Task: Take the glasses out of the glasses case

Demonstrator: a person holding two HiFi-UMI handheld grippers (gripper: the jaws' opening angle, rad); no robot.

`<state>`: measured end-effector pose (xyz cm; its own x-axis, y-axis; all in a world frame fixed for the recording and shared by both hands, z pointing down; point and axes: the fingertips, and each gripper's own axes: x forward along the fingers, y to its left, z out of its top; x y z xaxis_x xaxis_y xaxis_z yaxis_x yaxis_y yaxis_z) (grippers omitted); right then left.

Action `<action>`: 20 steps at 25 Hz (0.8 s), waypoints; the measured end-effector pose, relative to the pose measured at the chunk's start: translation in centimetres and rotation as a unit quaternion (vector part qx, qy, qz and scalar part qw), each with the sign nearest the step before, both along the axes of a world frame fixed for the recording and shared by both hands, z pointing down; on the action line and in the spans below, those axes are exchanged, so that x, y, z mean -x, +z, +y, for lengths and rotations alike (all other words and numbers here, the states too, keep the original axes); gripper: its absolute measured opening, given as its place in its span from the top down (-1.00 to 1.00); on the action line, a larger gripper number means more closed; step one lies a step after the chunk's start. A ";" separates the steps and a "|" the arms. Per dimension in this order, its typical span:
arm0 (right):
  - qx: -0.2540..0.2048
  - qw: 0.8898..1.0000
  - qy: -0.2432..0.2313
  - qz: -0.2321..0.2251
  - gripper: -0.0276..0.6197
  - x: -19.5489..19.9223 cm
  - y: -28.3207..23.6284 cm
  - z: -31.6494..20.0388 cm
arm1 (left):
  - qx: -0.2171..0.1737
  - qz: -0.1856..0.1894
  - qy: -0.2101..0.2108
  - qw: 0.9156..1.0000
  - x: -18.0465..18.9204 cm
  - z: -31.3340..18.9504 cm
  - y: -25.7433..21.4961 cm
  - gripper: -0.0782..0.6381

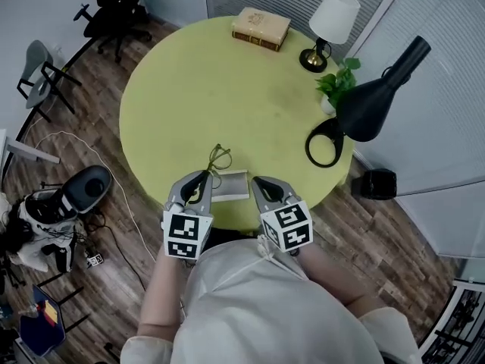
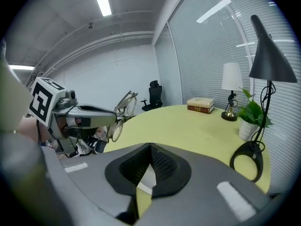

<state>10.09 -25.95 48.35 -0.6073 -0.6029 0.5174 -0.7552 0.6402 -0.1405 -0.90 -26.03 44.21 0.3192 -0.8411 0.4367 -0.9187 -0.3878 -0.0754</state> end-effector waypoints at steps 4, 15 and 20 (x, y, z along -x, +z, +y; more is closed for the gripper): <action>-0.029 1.000 0.005 -0.006 0.91 0.1 -1.8 -0.4 | -0.023 0.069 -0.068 0.995 1.5 0.3 -1.8 0.74; -0.102 0.994 0.037 -0.023 0.92 -0.2 -6.1 -0.5 | -0.088 0.103 -0.134 0.982 3.2 1.8 -4.4 0.74; -0.115 0.992 0.039 -0.023 0.92 -0.2 -6.8 -0.1 | -0.108 0.103 -0.134 0.980 3.3 2.2 -5.3 0.74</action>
